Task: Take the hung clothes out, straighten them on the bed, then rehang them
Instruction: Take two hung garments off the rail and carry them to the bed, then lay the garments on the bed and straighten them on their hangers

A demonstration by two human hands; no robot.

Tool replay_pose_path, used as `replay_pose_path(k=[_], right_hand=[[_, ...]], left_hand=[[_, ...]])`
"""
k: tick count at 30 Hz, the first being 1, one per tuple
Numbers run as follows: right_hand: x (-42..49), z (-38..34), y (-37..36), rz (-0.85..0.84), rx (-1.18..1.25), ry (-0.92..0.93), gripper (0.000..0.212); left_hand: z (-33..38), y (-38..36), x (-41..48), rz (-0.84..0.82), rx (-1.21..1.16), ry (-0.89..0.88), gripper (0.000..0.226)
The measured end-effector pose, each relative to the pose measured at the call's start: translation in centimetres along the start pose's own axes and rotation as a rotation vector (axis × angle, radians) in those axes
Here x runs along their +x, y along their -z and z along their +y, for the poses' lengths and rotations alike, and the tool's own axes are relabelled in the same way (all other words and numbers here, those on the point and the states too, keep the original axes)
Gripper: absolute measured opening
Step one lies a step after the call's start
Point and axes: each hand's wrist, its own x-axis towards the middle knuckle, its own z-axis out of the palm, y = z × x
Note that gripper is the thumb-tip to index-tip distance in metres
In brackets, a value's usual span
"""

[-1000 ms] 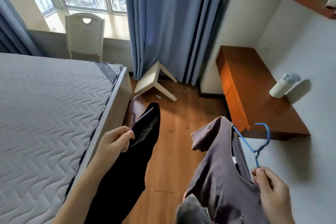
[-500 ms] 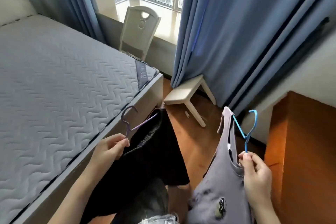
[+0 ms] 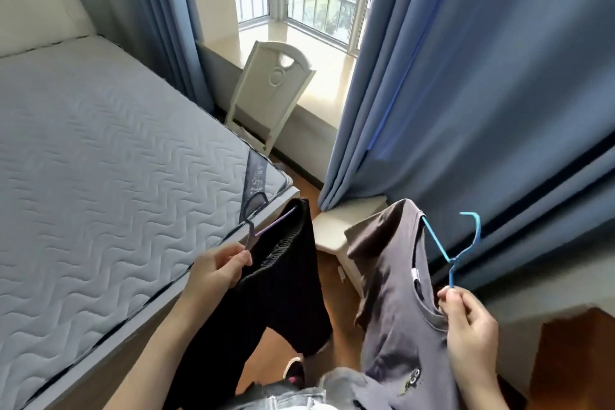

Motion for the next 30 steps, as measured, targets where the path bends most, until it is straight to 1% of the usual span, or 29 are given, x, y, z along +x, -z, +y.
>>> replay_pose_path(k=[4, 8, 12, 15, 19, 23, 26, 30], right_hand=[[8.2, -0.6, -2.5, -0.044, 0.006, 0.022, 0.036], [15.9, -0.3, -5.9, -0.097, 0.024, 0.041, 0.031], [22.9, -1.3, -9.5, -0.171, 0.024, 0.072, 0.033], [26.8, -2.3, -12.4, -0.218, 0.063, 0.076, 0.033], [30.7, -3.5, -16.9, -0.291, 0.074, 0.056, 0.029], [32.8, -5.1, -21.3, -0.320, 0.097, 0.042, 0.025], [33.2, -6.6, -24.9, -0.328, 0.110, 0.056, 0.020], [32.3, -9.3, -30.4, -0.327, 0.123, 0.064, 0.022]], left_hand=[[2.9, -2.4, 7.6, 0.027, 0.052, -0.038, 0.024], [3.4, -4.4, 14.1, 0.079, 0.140, -0.029, 0.025], [4.1, -4.6, 19.4, 0.161, 0.185, -0.004, 0.025], [5.2, -3.7, 23.0, 0.238, 0.250, 0.034, 0.029], [6.3, -1.0, 27.4, 0.319, 0.319, 0.041, 0.034], [7.1, 3.3, 30.8, 0.389, 0.326, 0.037, 0.027], [6.9, 7.1, 33.1, 0.428, 0.329, 0.040, 0.023], [4.9, 12.8, 35.8, 0.441, 0.294, 0.052, 0.022]])
